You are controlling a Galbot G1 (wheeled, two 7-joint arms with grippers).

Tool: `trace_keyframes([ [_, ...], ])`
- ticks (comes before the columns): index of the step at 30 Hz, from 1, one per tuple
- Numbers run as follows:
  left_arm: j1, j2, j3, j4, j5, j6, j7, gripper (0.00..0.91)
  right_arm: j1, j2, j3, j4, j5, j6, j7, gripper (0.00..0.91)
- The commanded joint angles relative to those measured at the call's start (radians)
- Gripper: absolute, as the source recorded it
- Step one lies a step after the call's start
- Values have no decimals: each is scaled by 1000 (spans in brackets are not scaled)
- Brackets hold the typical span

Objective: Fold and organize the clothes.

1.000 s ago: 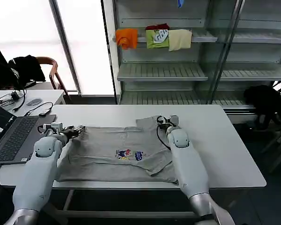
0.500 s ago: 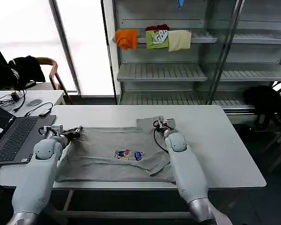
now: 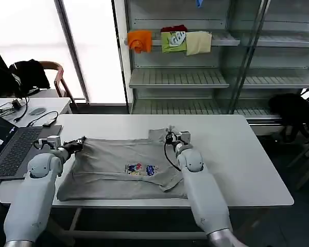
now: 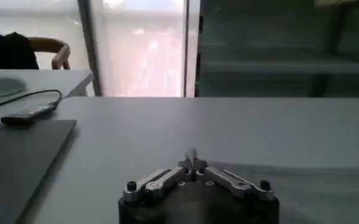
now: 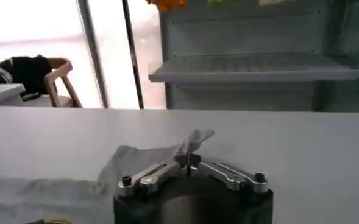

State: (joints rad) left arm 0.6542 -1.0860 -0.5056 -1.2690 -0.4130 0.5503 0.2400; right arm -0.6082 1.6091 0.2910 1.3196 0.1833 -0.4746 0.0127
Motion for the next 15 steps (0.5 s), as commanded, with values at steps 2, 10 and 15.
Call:
trace_keyframes([
  [2, 103, 19, -31, -182, -87, -7, 3, 10, -110, -28, -29, 235, 62, -22, 23, 0],
  [10, 214, 40, -69, -264, -127, 3, 26, 10, -218, -69, -39, 379, 60, -64, 30, 0],
  [15, 272, 47, -100, -292, -145, 1, 40, 10, -315, -74, -22, 449, 46, -63, 25, 0],
])
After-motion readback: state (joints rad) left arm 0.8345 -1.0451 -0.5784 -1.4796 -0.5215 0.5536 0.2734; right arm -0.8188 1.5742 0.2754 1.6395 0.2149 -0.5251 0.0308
